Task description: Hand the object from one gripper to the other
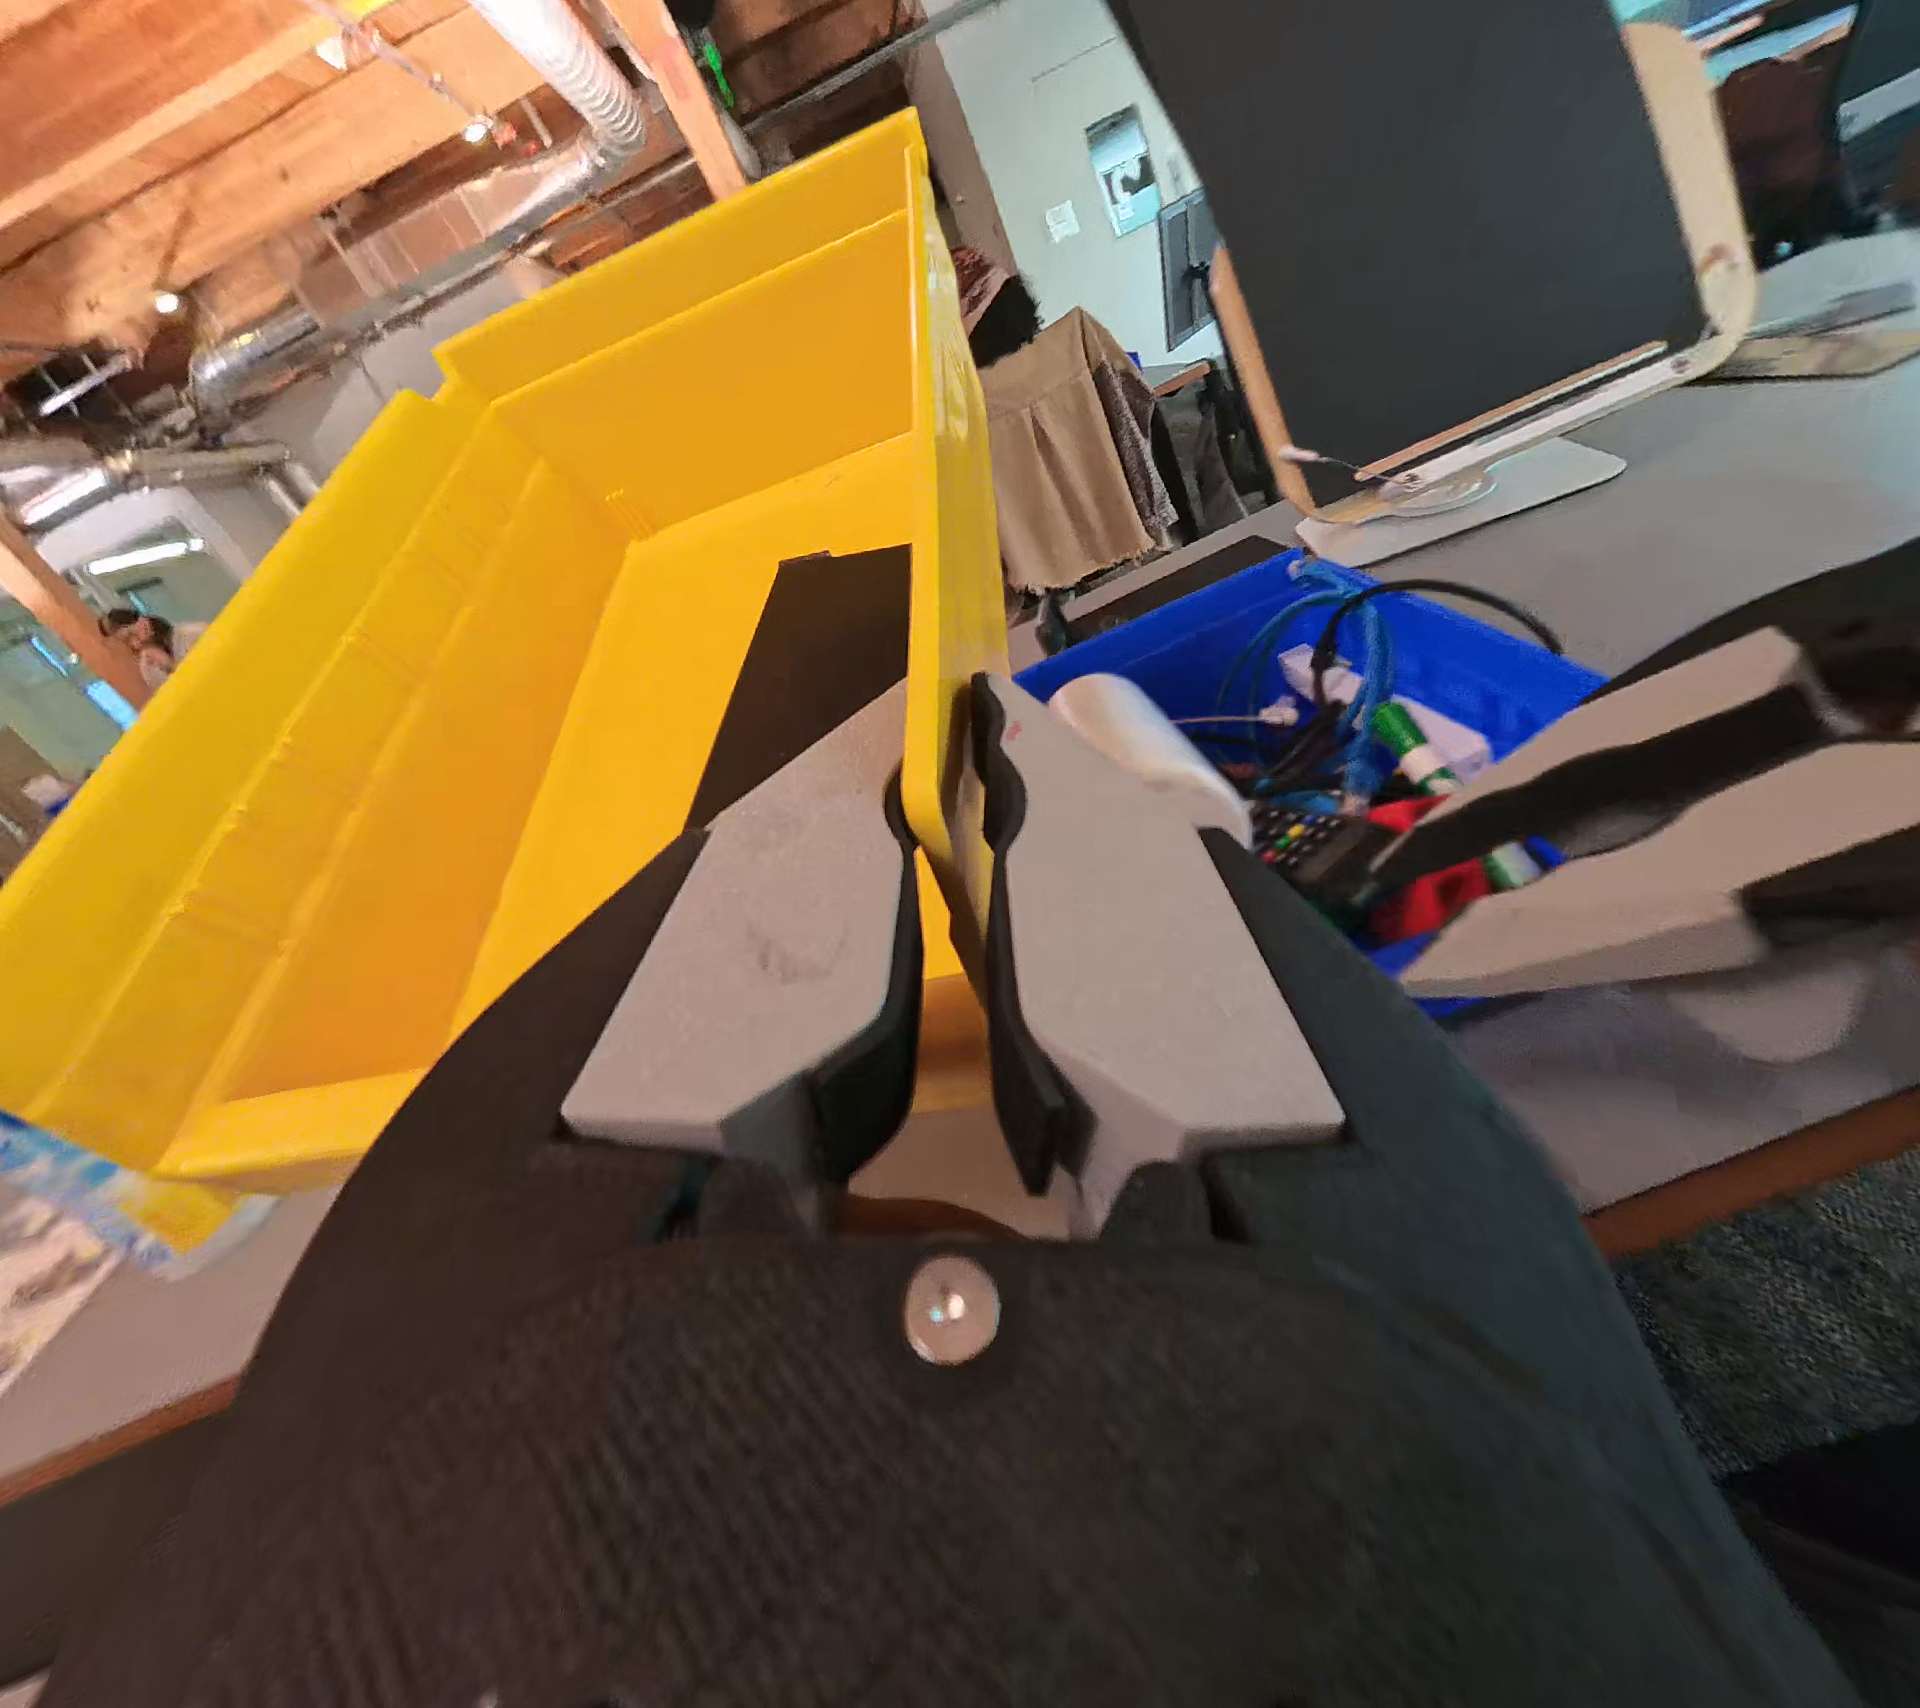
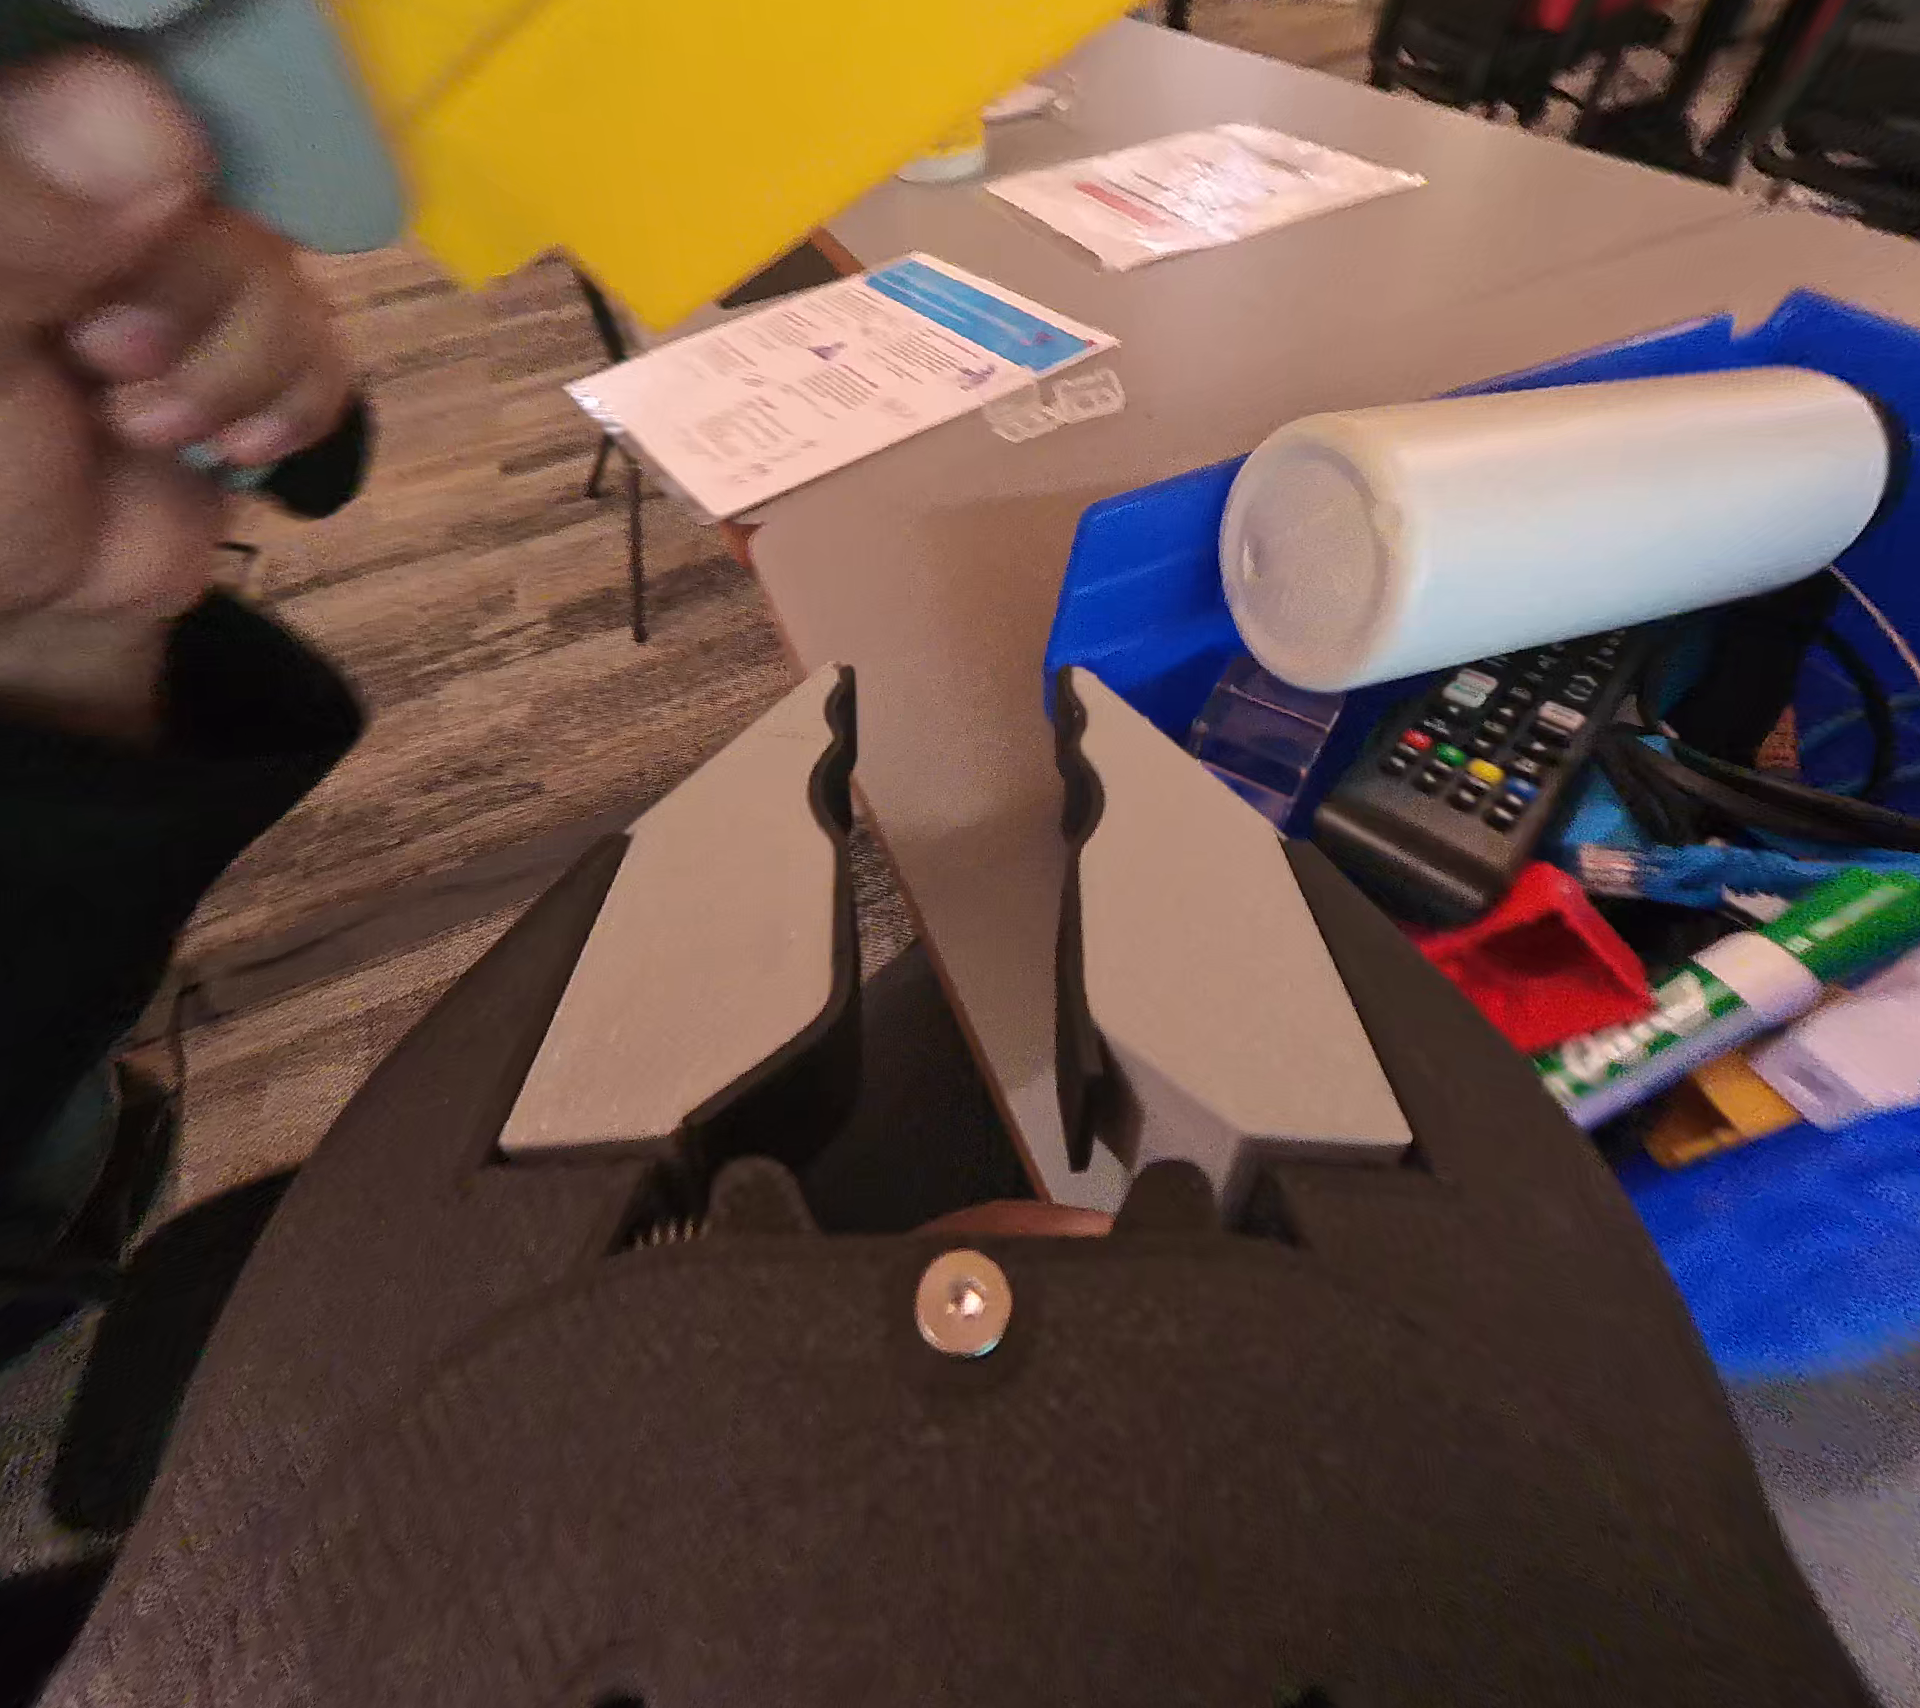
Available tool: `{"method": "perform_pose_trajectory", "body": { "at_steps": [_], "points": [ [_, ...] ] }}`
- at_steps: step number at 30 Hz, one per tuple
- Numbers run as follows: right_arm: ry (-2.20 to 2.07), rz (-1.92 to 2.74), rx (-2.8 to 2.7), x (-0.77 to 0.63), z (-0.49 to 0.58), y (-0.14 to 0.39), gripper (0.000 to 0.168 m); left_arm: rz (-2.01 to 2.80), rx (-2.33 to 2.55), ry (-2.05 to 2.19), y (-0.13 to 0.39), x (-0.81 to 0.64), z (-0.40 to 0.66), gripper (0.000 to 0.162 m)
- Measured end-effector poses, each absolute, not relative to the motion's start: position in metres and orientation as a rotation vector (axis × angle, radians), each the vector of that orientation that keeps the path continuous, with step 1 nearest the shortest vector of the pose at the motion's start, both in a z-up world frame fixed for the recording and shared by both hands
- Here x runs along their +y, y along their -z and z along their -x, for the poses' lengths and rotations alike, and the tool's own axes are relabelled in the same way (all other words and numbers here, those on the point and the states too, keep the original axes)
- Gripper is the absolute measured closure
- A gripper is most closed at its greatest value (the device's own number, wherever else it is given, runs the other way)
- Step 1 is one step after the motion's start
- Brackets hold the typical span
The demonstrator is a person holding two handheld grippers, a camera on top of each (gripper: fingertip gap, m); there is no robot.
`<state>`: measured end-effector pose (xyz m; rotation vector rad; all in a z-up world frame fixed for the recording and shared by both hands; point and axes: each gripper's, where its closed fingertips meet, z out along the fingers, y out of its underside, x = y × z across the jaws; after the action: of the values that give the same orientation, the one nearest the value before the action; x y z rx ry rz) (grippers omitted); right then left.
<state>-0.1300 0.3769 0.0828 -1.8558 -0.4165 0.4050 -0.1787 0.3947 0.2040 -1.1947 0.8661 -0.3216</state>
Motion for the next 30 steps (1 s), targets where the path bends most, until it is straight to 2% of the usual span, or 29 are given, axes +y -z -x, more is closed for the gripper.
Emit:
{"method": "perform_pose_trajectory", "body": {
  "at_steps": [3, 9, 13, 16, 21, 23, 30],
  "points": [
    [-0.362, 1.793, -0.442, 0.338, 0.095, -0.101, 0.132, 1.125, 0.933, 0.372, -0.215, 0.368, 0.144, 0.161],
    [-0.048, 1.659, -0.3, 0.254, -0.048, -0.155, 0.137, 0.926, 1.108, 0.556, -0.238, 0.288, 0.049, 0.16],
    [0.091, 1.666, -0.163, 0.2, -0.138, -0.172, 0.138, 0.796, 1.27, 0.59, -0.228, 0.23, -0.027, 0.16],
    [0.083, 1.678, -0.058, 0.169, -0.184, -0.174, 0.136, 0.764, 1.395, 0.655, -0.2, 0.192, -0.084, 0.16],
    [0.133, 1.716, 0.02, 0.137, -0.226, -0.174, 0.132, 0.834, 1.556, 0.734, -0.124, 0.153, -0.162, 0.159],
    [0.214, 1.764, 0.085, 0.128, -0.249, -0.165, 0.125, 0.898, 1.608, 0.736, -0.096, 0.146, -0.185, 0.159],
    [0.19, 1.811, 0.165, 0.117, -0.276, -0.152, 0.122, 1.076, 1.657, 0.821, -0.029, 0.136, -0.241, 0.159]
  ]
}}
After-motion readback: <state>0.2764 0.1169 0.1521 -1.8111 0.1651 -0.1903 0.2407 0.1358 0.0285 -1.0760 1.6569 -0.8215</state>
